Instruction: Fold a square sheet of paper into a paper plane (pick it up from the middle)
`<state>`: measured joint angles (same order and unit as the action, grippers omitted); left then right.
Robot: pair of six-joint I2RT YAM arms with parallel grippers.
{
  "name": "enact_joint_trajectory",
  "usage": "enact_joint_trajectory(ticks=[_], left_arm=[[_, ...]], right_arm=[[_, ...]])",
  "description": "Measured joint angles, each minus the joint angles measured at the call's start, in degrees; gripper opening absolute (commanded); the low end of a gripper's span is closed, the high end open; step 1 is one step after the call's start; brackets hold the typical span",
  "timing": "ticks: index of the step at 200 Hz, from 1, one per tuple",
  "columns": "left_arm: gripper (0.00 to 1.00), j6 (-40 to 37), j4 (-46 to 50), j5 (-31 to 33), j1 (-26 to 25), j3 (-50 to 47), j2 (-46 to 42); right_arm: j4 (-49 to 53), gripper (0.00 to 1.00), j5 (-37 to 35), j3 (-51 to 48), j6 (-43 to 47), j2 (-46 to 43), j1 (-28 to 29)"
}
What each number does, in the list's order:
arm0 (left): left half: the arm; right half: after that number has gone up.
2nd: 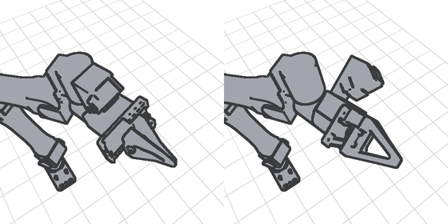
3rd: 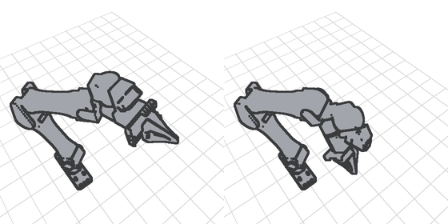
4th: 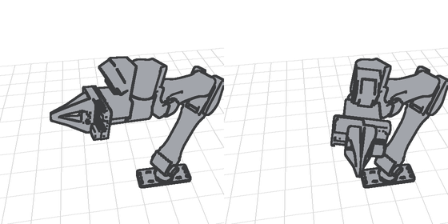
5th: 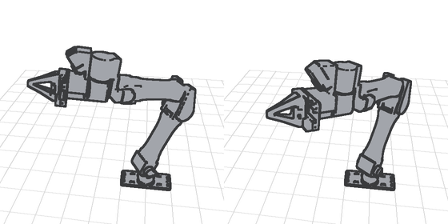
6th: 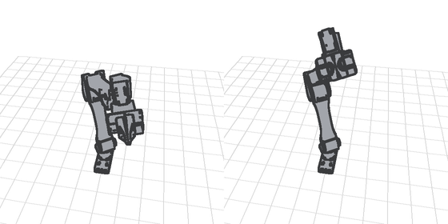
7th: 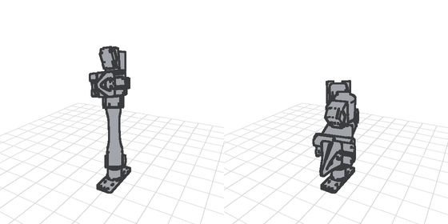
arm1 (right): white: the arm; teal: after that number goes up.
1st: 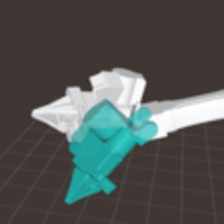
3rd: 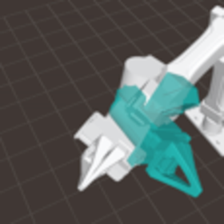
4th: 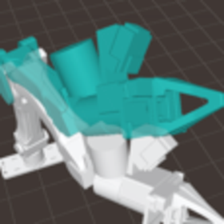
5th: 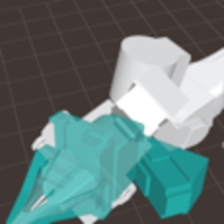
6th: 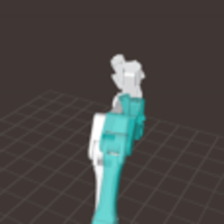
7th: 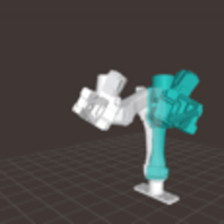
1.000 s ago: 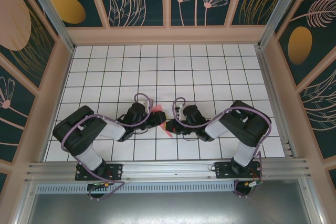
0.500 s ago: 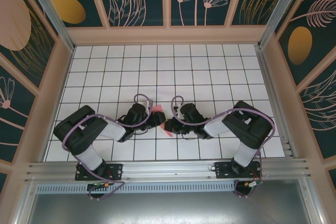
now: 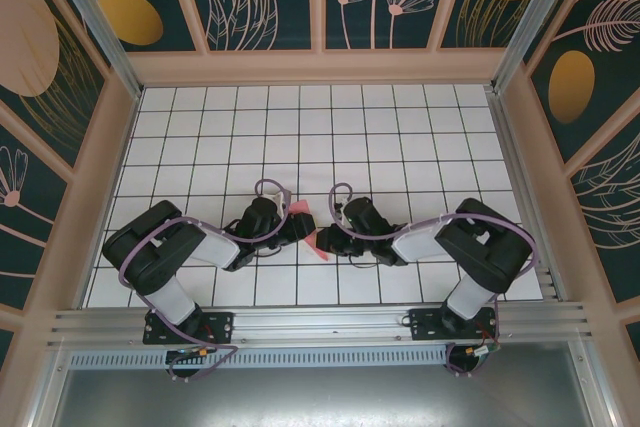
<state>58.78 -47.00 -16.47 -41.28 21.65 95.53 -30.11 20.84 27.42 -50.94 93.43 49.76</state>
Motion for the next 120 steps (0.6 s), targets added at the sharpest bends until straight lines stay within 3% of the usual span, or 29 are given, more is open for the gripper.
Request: enact_joint_trajectory(ticks=[76,120], left_arm=[[0.37,0.0,0.0,0.0,0.0,0.0,0.0],[0.37,0.1,0.2,0.0,0.0,0.0,0.0]], right_arm=[[0.9,0.07,0.0,-1.0,2.6,-0.8,1.1],[2.5,0.09,-1.6,0.2,4.1,0.2,2.5]])
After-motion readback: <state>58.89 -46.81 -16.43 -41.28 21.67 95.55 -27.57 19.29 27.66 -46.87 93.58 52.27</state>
